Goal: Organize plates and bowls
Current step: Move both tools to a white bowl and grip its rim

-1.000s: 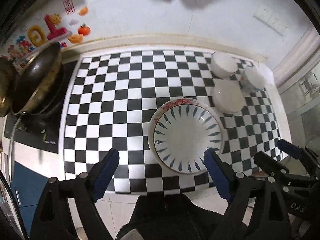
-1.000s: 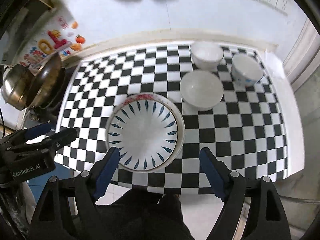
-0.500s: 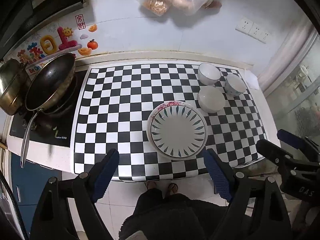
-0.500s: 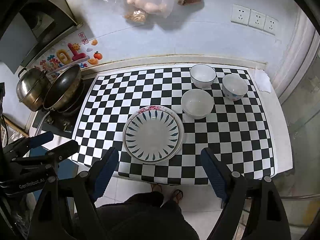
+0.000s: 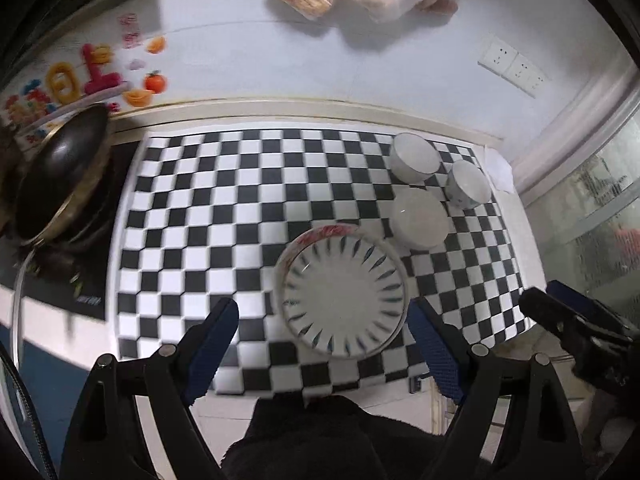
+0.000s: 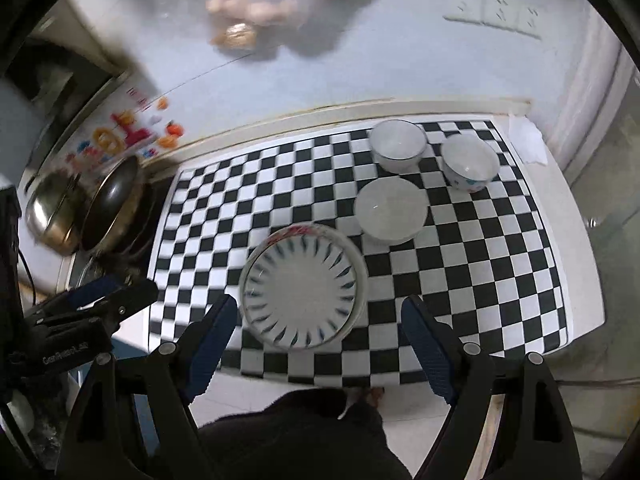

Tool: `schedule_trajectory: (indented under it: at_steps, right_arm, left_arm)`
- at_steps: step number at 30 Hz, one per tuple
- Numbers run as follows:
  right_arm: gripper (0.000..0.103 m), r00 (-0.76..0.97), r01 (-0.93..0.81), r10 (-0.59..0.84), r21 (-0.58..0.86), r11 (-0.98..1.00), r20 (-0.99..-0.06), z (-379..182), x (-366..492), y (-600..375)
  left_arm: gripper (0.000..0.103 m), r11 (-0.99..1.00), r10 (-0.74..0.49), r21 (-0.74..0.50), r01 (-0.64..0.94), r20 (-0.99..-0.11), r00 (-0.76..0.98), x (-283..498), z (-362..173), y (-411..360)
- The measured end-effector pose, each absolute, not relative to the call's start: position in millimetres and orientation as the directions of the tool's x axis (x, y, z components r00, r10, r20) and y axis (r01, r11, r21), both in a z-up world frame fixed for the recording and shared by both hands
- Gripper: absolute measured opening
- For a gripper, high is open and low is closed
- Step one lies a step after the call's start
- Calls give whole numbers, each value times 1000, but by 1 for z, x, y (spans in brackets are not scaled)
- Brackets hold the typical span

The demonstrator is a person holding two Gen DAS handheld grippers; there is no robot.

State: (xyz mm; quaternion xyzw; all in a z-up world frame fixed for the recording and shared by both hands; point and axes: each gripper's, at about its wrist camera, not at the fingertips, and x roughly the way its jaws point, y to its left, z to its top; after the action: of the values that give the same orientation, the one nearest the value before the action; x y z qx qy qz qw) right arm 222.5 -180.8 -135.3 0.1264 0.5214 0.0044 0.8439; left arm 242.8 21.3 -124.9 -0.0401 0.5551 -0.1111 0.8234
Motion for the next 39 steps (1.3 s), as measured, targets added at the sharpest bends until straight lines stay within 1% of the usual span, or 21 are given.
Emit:
schedule_trajectory:
  at_steps: [3, 6, 12, 16, 19, 20, 21, 22, 23, 24, 25, 27, 28, 29, 30, 32, 33, 37, 39]
  right_arm:
    - [86, 465, 191, 91, 201, 961, -881, -155, 249, -206]
    - [86, 437, 250, 60, 185, 950, -897, -182, 282, -231]
    - [85, 343, 325, 137, 254, 911, -929, -243, 336, -280]
    - [78, 255, 330, 170, 251, 910, -952, -289, 370, -305]
    - [70, 189, 308, 198, 250, 918, -962, -323, 395, -320]
    - [64, 175, 300, 205, 251, 920, -963, -330, 401, -323]
    - [60, 163, 291, 211, 252, 923, -964, -337, 407, -326]
    - [59, 146, 281, 222, 256, 925, -964, -347, 415, -330]
    - [57, 139, 277, 232, 263, 924, -963, -352, 421, -333]
    - [51, 133, 273, 244, 272, 923, -961, -357, 426, -336]
    - [48, 122, 269, 261, 285, 920, -958, -365, 433, -341]
    - [33, 99, 261, 288, 304, 916, -953, -377, 442, -346]
    - [29, 86, 257, 294, 306, 917, -952, -382, 446, -348]
    - [22, 75, 250, 302, 312, 917, -950, -387, 450, -349]
    - [15, 65, 240, 314, 321, 916, -947, -392, 453, -350]
    - [11, 44, 223, 334, 335, 916, -942, -397, 457, -350]
    - [10, 35, 213, 344, 343, 915, -938, -398, 457, -349]
    - [10, 13, 153, 310, 308, 939, -951, -391, 452, -342]
    - [10, 8, 140, 326, 324, 936, -945, -385, 445, -345]
  left_arm:
    - [87, 963, -259, -217, 160, -909, 326, 274, -143, 6]
    - [86, 955, -281, -244, 169, -929, 242, 314, -173, -14]
    - [86, 952, -292, -283, 119, -953, 75, 381, -243, -54]
    - [85, 951, -299, -297, 82, -954, 8, 409, -279, -82]
    - [85, 958, -277, -277, 77, -961, -15, 424, -298, -103]
    - [81, 960, -268, -269, 77, -963, -25, 430, -305, -111]
    - [75, 961, -264, -266, 78, -964, -33, 434, -309, -117]
    - [72, 962, -258, -260, 81, -965, -41, 438, -313, -122]
    - [65, 965, -245, -248, 87, -968, -49, 442, -318, -129]
    - [58, 966, -236, -241, 91, -970, -59, 446, -324, -135]
    - [54, 967, -230, -235, 94, -971, -68, 449, -329, -139]
    - [38, 970, -215, -224, 95, -972, -97, 454, -341, -148]
    - [34, 970, -214, -225, 94, -971, -108, 455, -345, -151]
    - [28, 969, -216, -229, 93, -968, -125, 455, -350, -155]
    - [24, 969, -216, -230, 91, -967, -134, 454, -353, -157]
    - [21, 966, -230, -244, 83, -962, -144, 450, -353, -162]
    - [21, 969, -220, -233, 86, -966, -136, 448, -350, -163]
    - [21, 970, -219, -230, 79, -967, -133, 435, -339, -171]
    - [21, 966, -234, -246, 78, -963, -133, 424, -330, -173]
